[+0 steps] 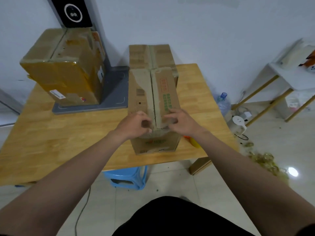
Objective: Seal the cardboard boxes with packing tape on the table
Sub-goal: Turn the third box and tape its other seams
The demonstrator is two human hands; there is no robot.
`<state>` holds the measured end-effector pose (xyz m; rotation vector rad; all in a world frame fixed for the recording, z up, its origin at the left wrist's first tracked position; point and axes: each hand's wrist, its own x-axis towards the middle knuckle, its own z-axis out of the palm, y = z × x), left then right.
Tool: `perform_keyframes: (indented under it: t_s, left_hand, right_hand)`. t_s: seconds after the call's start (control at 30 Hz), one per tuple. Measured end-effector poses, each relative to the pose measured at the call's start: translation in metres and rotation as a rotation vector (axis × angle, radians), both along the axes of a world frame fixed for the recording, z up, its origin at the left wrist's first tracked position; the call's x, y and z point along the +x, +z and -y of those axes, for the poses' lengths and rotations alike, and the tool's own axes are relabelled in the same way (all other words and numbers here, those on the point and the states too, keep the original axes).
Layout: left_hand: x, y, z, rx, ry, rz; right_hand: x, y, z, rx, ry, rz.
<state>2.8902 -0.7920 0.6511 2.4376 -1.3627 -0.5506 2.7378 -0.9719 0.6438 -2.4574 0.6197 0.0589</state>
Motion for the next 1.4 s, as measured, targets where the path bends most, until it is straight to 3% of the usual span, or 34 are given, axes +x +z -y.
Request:
perform_keyframes:
  t_s: [0.07,0.13,0.23,0.43,0.63,0.77,0.93,1.1,1.2,1.4]
  left_hand:
    - [-0.009,0.010,0.014,-0.040,0.021,-0.044]
    - [-0.019,0.015,0.033,-0.019,0.014,-0.031]
    - [-0.032,0.013,0.064,0.079,-0.012,-0.068]
    - [-0.049,-0.008,0.129,0.218,0.065,-0.060]
    - [-0.035,-0.002,0.168,0.424,0.181,-0.136]
    - [-0.032,0.002,0.181,0.491,0.223,-0.186]
    - [-0.034,0.002,0.185,0.518,0.258,-0.200]
    - [-0.034,0.002,0.183,0.484,0.246,-0.205]
    - [-0.035,0.001,0.175,0.447,0.253,-0.203]
    - [-0.040,0.043,0.167,0.018,0.455,-0.536]
  right_hand:
    - [-0.012,-0.006,0.010,-0.050,-0.177,0.240]
    - [-0.027,-0.017,0.023,-0.121,-0.357,0.333]
    - [-0.047,-0.043,0.047,-0.012,-0.531,0.161]
    - [-0.073,-0.102,0.109,0.256,-0.662,-0.267]
    - [-0.073,-0.150,0.158,0.368,-0.669,-0.433]
    - [-0.069,-0.181,0.176,0.482,-0.696,-0.444]
    - [-0.072,-0.198,0.178,0.446,-0.639,-0.383]
    - [-0.065,-0.169,0.179,0.810,-0.882,-0.149]
    - [-0.056,-0.133,0.176,0.918,-0.910,-0.028]
    - [-0.038,-0.040,0.154,0.930,-0.848,0.312]
